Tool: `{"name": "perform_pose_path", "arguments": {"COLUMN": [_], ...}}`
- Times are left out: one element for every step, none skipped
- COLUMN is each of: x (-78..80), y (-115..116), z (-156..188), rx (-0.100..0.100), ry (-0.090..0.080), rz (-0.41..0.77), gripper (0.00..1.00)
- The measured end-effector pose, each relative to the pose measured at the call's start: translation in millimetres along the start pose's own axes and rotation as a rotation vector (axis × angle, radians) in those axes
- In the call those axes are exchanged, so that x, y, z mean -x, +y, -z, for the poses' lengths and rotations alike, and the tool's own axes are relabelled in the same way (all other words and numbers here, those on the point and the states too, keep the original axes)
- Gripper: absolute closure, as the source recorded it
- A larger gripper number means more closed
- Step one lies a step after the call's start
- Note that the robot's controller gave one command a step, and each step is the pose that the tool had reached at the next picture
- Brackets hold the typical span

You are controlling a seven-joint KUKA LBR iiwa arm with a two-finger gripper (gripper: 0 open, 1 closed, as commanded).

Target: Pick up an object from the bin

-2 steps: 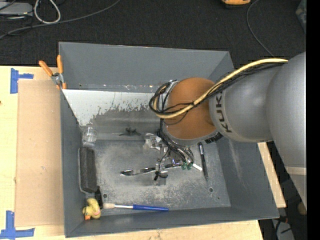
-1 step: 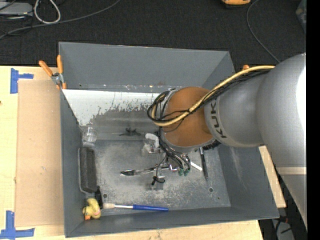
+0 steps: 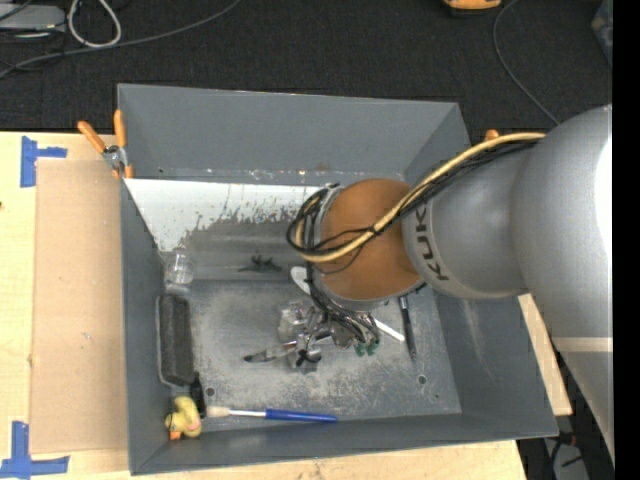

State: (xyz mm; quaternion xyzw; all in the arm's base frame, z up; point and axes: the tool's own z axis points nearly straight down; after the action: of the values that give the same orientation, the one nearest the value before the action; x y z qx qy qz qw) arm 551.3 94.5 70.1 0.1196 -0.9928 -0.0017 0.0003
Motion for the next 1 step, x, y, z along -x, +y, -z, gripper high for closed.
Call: {"name": "perform_pose_path", "arguments": {"x": [0.0], "y": [-0.1], "z": [0.0], "rx": [0.0], "ry": [0.0], "rz": [0.0], "gripper": [1.0]}}
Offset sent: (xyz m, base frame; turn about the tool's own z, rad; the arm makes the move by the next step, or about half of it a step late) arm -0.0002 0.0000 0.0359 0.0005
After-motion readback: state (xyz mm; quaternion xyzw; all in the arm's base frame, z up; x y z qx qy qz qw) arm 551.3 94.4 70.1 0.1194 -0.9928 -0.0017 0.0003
